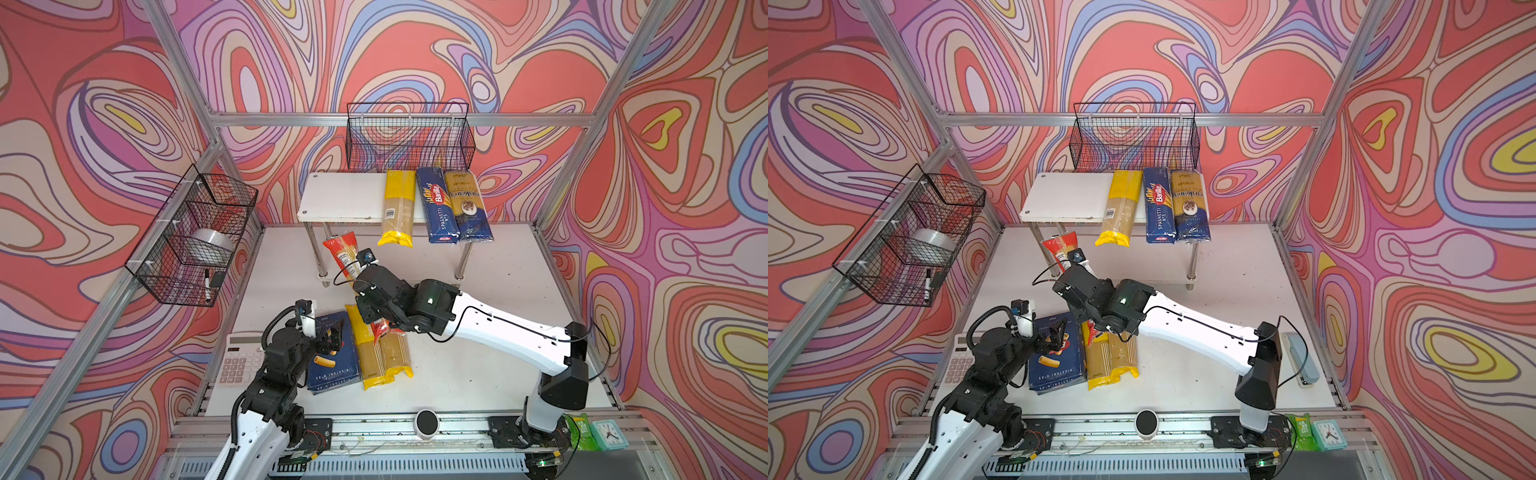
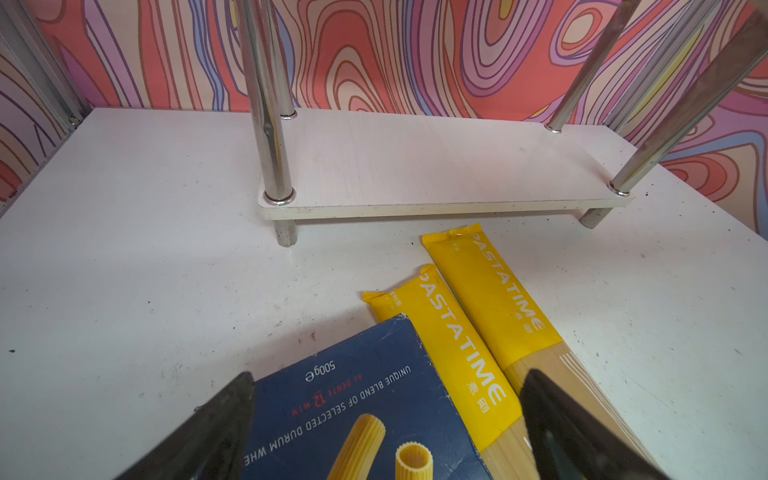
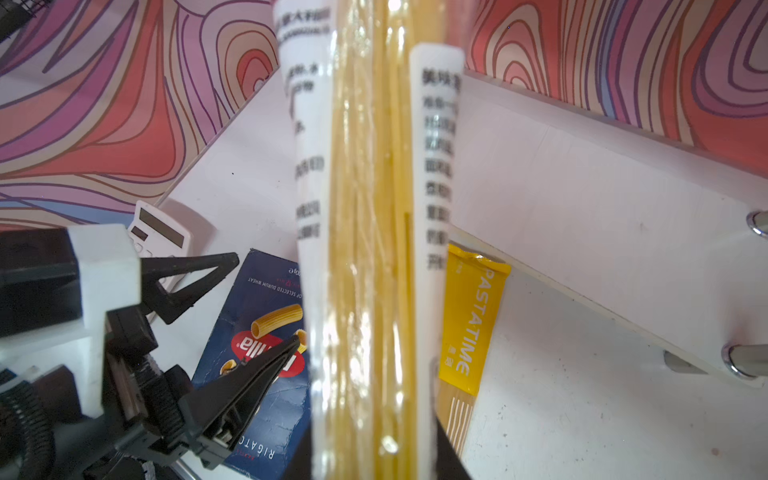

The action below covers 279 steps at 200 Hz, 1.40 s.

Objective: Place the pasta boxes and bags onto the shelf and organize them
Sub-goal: 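Carry the red-and-clear bag up toward the shelf top with the right gripper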

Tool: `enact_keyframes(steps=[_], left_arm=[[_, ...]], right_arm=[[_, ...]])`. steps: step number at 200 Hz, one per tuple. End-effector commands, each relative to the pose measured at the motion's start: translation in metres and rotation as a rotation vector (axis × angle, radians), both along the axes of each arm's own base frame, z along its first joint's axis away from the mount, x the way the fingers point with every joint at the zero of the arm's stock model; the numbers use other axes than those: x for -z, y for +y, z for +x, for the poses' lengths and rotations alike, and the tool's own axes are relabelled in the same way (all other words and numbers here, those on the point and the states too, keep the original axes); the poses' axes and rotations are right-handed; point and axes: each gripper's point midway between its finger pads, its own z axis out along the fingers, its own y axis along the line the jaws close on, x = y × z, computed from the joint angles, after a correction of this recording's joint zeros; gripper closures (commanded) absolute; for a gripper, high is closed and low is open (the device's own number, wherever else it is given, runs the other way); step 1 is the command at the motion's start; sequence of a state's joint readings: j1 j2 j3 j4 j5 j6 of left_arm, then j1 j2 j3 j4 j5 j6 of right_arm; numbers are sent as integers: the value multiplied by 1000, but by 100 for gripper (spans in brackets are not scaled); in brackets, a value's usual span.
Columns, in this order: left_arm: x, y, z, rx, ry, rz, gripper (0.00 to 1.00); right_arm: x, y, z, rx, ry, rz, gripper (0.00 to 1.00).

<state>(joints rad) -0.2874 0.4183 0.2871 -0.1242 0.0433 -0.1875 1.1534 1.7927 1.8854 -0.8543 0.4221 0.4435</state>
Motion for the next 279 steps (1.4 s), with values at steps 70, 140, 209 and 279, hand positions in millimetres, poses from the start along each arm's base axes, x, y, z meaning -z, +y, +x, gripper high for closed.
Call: enact_keyframes(steps=[70, 140, 209, 279], left_arm=[[5, 1, -2, -2, 9, 5, 0], [5, 1, -3, -4, 7, 3, 0], [5, 0, -3, 3, 8, 3, 0], [5, -2, -3, 13, 8, 2, 0]], right_arm=[[-84, 24, 36, 43, -219, 127, 100], [-119, 29, 65, 15, -270, 191, 100], [-155, 17, 94, 57, -401, 245, 99], [-184, 7, 123, 78, -476, 304, 100]])
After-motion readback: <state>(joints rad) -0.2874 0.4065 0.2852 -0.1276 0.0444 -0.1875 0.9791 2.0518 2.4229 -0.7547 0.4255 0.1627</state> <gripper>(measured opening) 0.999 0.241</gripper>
